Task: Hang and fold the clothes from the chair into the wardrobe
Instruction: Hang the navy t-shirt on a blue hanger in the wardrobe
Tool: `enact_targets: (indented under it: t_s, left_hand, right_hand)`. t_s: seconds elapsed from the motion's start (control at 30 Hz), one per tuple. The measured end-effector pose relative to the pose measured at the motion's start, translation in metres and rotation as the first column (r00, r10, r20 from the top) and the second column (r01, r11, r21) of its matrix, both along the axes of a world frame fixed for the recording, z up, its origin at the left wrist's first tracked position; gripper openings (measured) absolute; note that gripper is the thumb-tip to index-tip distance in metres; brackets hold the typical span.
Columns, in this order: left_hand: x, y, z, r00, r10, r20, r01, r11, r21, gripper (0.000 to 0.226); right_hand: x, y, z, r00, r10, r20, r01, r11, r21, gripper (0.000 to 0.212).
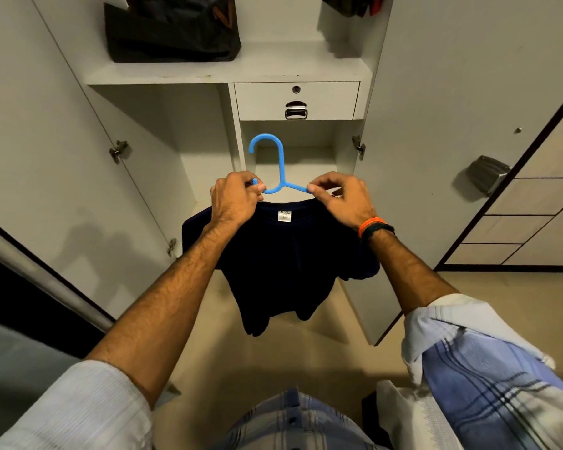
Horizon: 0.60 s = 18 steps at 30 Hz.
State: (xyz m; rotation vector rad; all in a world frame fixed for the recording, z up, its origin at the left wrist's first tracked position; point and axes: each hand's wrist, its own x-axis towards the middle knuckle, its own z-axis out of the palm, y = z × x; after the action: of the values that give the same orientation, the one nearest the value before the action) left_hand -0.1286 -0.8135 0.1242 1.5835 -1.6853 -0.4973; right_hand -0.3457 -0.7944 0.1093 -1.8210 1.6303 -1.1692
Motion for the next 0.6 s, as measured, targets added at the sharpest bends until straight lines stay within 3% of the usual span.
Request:
enact_targets:
  t_s: [0.13,0.27,0.37,0.5,0.6]
  left_hand:
    - [-0.007,0.000,-0.001,0.996,-0.087,-0.014,0.087,0.996,0.025,0.016]
    - [-0.002,0.002,0.001,0.986,-0.159,-0.046,0.161,0.986,0.034,0.025]
    - [0.015,0.001,-0.005,0.989,-0.139,-0.042,0.141,0.988,0.057,0.039]
    - [0.035,-0.001,-0.015,0.999,-0.050,-0.003,0.050,0.998,0.038,0.016]
    - [0.036,0.000,-0.015,0.996,-0.086,0.018,0.085,0.995,0.042,0.008]
  right_hand:
    - [0.015,-0.006,0.006,0.989,0.141,-0.050,-0.138,0.989,0.051,0.023]
    - [0.016,-0.006,0.004,0.988,0.143,-0.051,-0.143,0.990,-0.001,0.009]
    - [0.010,-0.007,0.002,0.996,0.084,0.005,-0.084,0.996,-0.013,0.012]
    - [-0.001,-0.004,0.008,0.997,0.045,0.065,-0.046,0.999,0.017,0.013]
    - [-0.002,-0.001,0.011,0.995,0.064,0.077,-0.067,0.997,0.028,0.014]
